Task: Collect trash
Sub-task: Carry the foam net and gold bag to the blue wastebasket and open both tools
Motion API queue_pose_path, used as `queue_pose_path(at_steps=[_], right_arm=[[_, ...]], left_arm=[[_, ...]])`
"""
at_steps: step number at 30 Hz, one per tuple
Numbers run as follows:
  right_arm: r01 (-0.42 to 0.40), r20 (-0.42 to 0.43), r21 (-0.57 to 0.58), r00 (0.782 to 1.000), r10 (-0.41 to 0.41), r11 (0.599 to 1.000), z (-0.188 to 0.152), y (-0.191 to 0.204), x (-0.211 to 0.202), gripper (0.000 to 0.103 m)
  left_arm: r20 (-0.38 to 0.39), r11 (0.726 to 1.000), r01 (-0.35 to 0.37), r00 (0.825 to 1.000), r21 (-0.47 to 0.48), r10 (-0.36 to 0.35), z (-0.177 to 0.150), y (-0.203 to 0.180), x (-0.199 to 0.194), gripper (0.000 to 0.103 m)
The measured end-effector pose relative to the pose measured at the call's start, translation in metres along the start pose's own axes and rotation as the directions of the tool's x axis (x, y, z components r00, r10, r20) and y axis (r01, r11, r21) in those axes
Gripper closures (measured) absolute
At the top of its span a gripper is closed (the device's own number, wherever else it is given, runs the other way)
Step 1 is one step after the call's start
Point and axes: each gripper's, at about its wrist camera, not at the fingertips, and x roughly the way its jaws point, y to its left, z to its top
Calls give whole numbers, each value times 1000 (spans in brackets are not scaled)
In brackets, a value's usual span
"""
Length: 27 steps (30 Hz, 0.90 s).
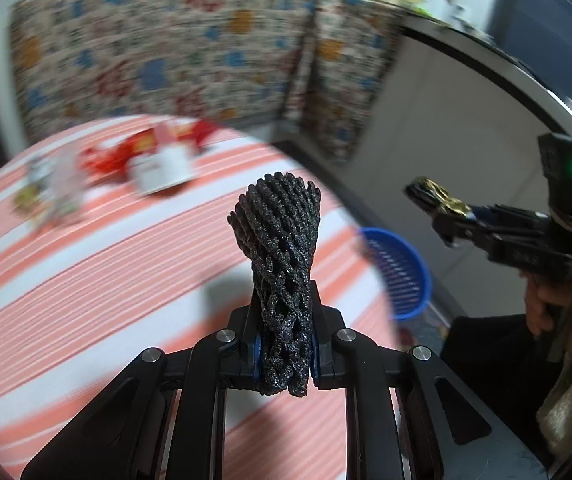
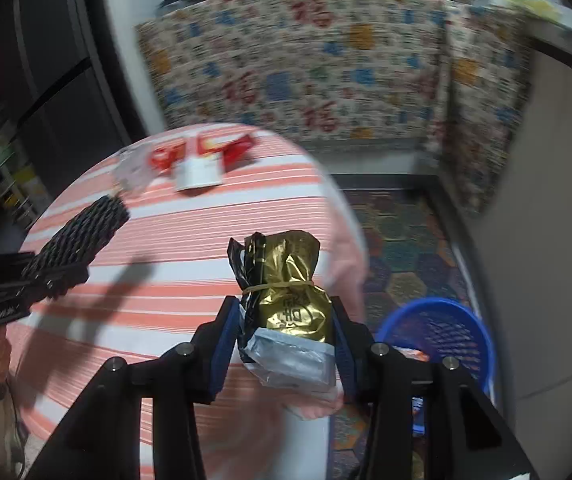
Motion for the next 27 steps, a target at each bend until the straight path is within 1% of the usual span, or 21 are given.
queue_pose_path(at_steps=[4, 9, 12, 16, 19, 22, 27], right_arm=[[113, 7, 77, 993, -114, 991, -7, -62, -14, 58], [190, -15, 153, 982, -190, 970, -17, -122, -15, 58], [207, -23, 192, 978, -207, 959, -22, -154, -11, 58], [218, -18, 228, 975, -220, 949, -32, -187, -2, 58], [201, -27, 266, 979, -201, 943, -38, -203, 8, 58], [196, -34, 273, 980, -195, 942, -40, -214, 12, 58], [218, -61, 282, 976, -210, 934, -43, -230, 17, 58]], left_arm=[[-20, 995, 72, 997, 74, -71, 28, -59, 37, 87], [-56, 985, 135, 990, 102, -130, 57, -110, 90, 87], [-76, 979, 167, 984, 117, -159, 71, -137, 122, 87], [-99, 973, 196, 978, 123, -185, 80, -162, 156, 87], [-125, 970, 204, 974, 133, -188, 80, -175, 175, 87], [-144, 968, 206, 972, 145, -186, 80, -182, 191, 87], [-165, 967, 217, 967, 133, -194, 82, -183, 208, 87]])
